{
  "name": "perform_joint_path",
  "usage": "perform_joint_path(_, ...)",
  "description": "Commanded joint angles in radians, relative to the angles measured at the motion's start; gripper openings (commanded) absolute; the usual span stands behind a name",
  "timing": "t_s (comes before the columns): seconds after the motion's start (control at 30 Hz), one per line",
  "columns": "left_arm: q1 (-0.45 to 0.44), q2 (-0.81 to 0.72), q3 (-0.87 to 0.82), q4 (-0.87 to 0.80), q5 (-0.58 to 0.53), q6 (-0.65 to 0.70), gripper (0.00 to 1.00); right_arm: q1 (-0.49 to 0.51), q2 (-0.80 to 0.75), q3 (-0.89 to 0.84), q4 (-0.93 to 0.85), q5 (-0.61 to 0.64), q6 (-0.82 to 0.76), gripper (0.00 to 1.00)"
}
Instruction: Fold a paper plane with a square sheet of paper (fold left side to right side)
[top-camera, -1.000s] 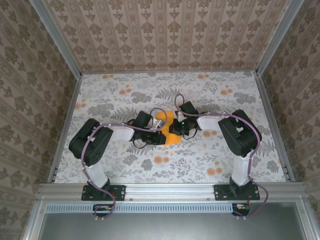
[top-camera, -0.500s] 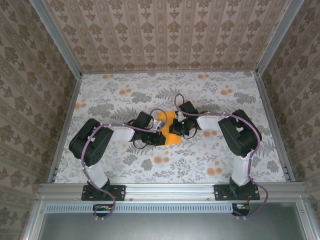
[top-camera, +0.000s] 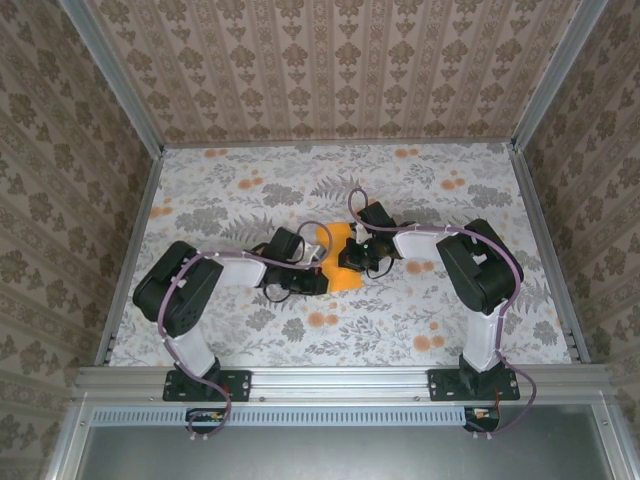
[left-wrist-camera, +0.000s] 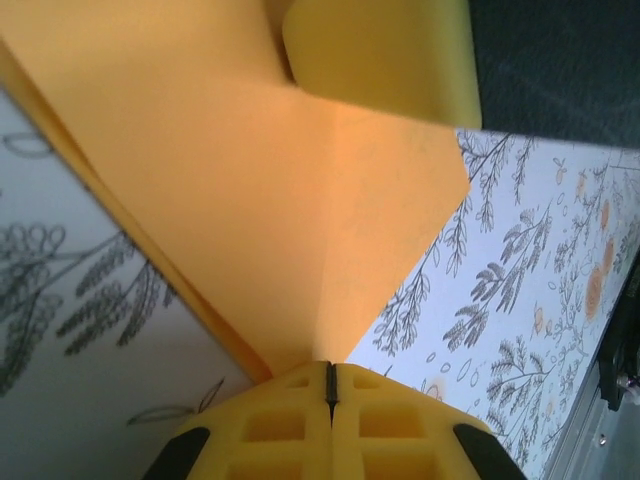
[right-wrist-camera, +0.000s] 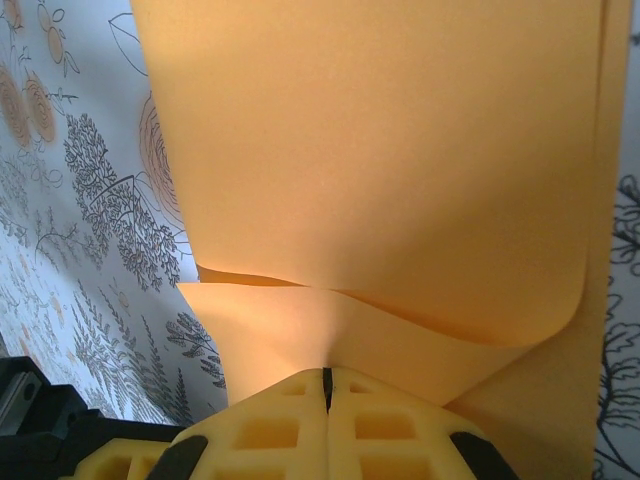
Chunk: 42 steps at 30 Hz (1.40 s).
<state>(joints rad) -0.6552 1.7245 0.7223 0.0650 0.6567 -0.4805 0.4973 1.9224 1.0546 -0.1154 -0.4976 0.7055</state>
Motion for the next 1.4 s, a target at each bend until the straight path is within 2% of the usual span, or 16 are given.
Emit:
perform_joint_path(0.0,-0.011,-0.052,-0.035,-0.051,-0.006,-0.015,0.02,0.001,0.026,0.008,-0.068,0.050,-0.020,0.00)
perform_joint_path(0.27,0.019,-0.151,0.004,-0.057,0.014,-0.017,0.03,0.001,0.027,0.012,-0.068,0.047,-0.018,0.00)
perform_joint_path(0.4,0.025,-0.103,0.050,-0.071,0.015,0.007,0.07,0.001,0.027,0.011,-0.069,0.047,-0.017,0.00)
perform_joint_path(0.67,0.017,0.008,0.084,-0.052,0.020,0.021,0.07,0.003,0.028,0.013,-0.069,0.042,-0.017,0.00)
perform_joint_path(0.93,-0.006,0.041,0.102,-0.162,-0.107,0.049,0.05,0.003,0.003,0.010,-0.035,0.028,-0.026,0.00)
perform_joint_path(1.17,-0.040,0.042,0.099,-0.211,-0.180,0.055,0.05,0.003,-0.107,-0.044,0.038,0.022,-0.056,0.00)
perform_joint_path(1.37,-0.068,0.031,0.124,-0.298,-0.275,0.067,0.03,0.013,-0.190,-0.108,0.009,0.001,-0.097,0.00)
